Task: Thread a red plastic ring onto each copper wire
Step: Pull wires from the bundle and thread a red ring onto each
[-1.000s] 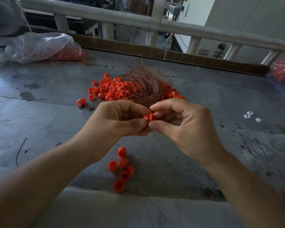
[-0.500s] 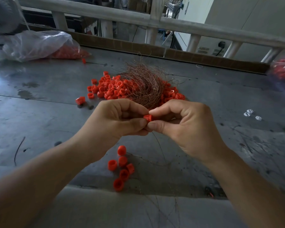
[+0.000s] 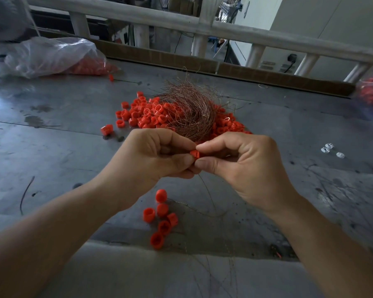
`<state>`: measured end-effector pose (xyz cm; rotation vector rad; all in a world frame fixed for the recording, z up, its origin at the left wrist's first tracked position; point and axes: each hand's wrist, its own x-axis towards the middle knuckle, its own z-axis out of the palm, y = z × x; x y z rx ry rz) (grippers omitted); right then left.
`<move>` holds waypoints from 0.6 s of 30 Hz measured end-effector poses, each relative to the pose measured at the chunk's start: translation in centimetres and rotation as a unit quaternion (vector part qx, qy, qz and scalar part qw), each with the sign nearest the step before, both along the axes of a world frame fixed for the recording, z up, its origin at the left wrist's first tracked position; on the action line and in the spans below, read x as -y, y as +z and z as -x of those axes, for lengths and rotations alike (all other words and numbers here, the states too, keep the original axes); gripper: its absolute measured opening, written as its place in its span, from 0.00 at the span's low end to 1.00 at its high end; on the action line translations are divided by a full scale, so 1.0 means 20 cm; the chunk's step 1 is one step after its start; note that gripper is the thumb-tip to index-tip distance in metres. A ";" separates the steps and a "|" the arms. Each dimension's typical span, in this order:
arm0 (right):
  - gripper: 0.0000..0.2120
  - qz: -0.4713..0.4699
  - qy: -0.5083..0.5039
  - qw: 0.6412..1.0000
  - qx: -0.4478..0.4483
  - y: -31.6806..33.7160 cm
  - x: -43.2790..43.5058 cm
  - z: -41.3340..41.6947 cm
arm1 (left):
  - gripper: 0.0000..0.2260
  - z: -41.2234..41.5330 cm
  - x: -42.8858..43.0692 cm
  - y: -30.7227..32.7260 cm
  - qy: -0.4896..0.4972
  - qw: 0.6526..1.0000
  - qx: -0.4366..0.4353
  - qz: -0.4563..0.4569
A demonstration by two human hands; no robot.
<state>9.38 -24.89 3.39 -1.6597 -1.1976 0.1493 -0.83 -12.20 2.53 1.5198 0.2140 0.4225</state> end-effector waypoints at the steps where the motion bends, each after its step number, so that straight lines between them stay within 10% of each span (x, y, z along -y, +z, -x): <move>1: 0.10 -0.001 0.000 1.000 0.000 0.00 0.00 0.00 | 0.09 0.00 0.00 0.00 -0.001 1.000 -0.002 -0.007; 18: 0.09 -0.018 -0.023 0.995 0.099 -0.01 0.00 0.00 | 0.08 0.00 0.00 0.00 -0.011 1.000 0.003 -0.009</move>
